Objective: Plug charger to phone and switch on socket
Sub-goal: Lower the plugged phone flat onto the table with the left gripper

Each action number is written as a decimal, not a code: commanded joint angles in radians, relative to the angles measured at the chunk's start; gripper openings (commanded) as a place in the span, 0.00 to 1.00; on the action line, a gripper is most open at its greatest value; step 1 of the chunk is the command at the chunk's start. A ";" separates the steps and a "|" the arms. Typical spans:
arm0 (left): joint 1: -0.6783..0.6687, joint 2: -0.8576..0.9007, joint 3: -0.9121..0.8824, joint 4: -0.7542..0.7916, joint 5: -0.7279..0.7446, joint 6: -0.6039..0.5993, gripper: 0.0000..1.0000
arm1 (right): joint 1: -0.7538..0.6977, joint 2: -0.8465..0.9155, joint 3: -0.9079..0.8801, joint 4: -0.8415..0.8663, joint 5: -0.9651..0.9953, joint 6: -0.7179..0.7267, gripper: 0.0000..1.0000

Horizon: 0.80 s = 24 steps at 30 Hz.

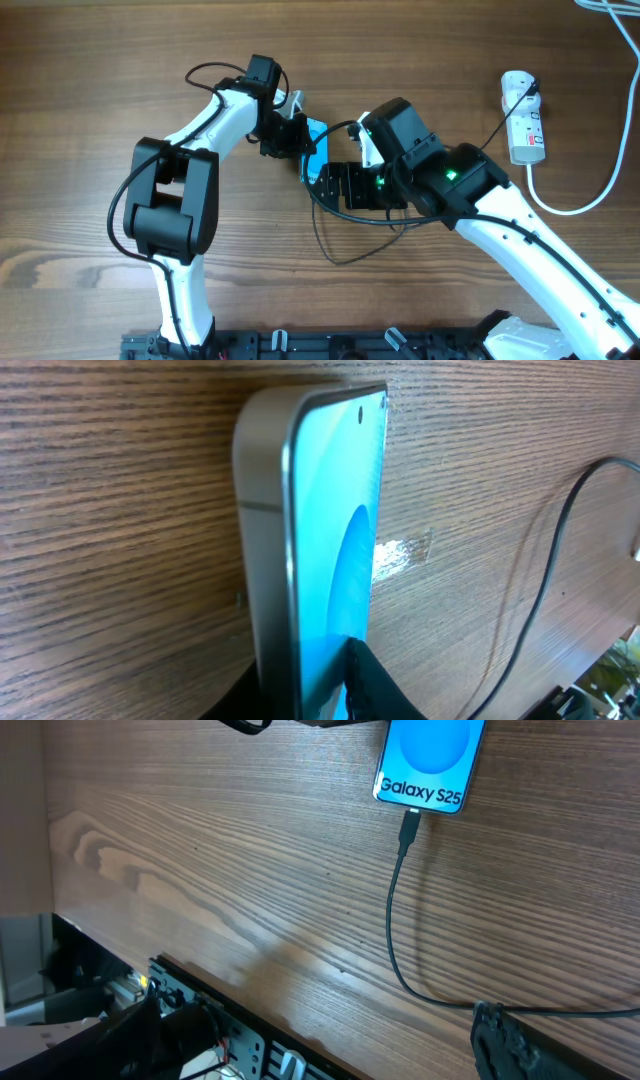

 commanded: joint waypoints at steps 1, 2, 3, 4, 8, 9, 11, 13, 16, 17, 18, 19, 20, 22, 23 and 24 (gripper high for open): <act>-0.001 0.029 -0.035 -0.005 -0.067 0.009 0.23 | -0.005 0.004 0.019 0.000 -0.001 -0.014 1.00; -0.001 0.029 -0.036 -0.006 -0.076 0.009 0.24 | -0.005 0.004 0.019 0.000 -0.001 -0.014 1.00; -0.001 0.029 -0.037 -0.006 -0.079 0.009 0.28 | -0.005 0.004 0.019 0.000 -0.001 -0.014 1.00; -0.001 0.029 -0.037 -0.007 -0.087 0.008 0.29 | -0.005 0.004 0.019 -0.001 -0.001 -0.014 1.00; -0.001 0.029 -0.039 -0.008 -0.102 0.008 0.31 | -0.005 0.004 0.019 -0.005 0.000 -0.014 1.00; -0.001 0.029 -0.039 -0.008 -0.109 0.008 0.35 | -0.005 0.004 0.019 -0.006 -0.001 -0.015 1.00; -0.001 0.029 -0.039 -0.010 -0.128 0.005 0.36 | -0.005 0.004 0.019 -0.011 0.000 -0.015 1.00; -0.001 0.029 -0.039 -0.016 -0.142 0.005 0.38 | -0.005 0.004 0.019 -0.016 0.000 -0.017 1.00; -0.001 0.029 -0.039 -0.023 -0.154 0.006 0.44 | -0.005 0.004 0.019 -0.024 0.012 -0.017 1.00; -0.001 0.029 -0.039 -0.024 -0.154 0.005 0.45 | -0.005 0.004 0.019 -0.025 0.017 -0.016 1.00; -0.001 0.029 -0.039 -0.027 -0.154 0.006 0.45 | -0.005 0.004 0.019 -0.028 0.022 -0.015 1.00; -0.001 0.029 -0.039 -0.027 -0.158 0.005 0.45 | -0.005 0.004 0.019 -0.030 0.022 -0.014 1.00; -0.001 0.029 -0.039 -0.030 -0.162 0.006 0.48 | -0.005 0.004 0.019 -0.032 0.022 -0.015 1.00; -0.001 0.029 -0.039 -0.036 -0.181 0.005 0.57 | -0.005 0.004 0.019 -0.039 0.024 -0.014 1.00; -0.001 0.029 -0.039 -0.040 -0.188 0.005 0.57 | -0.005 0.004 0.019 -0.042 0.029 -0.014 1.00; -0.001 0.029 -0.039 -0.044 -0.196 0.005 0.58 | -0.005 0.004 0.019 -0.047 0.039 -0.014 1.00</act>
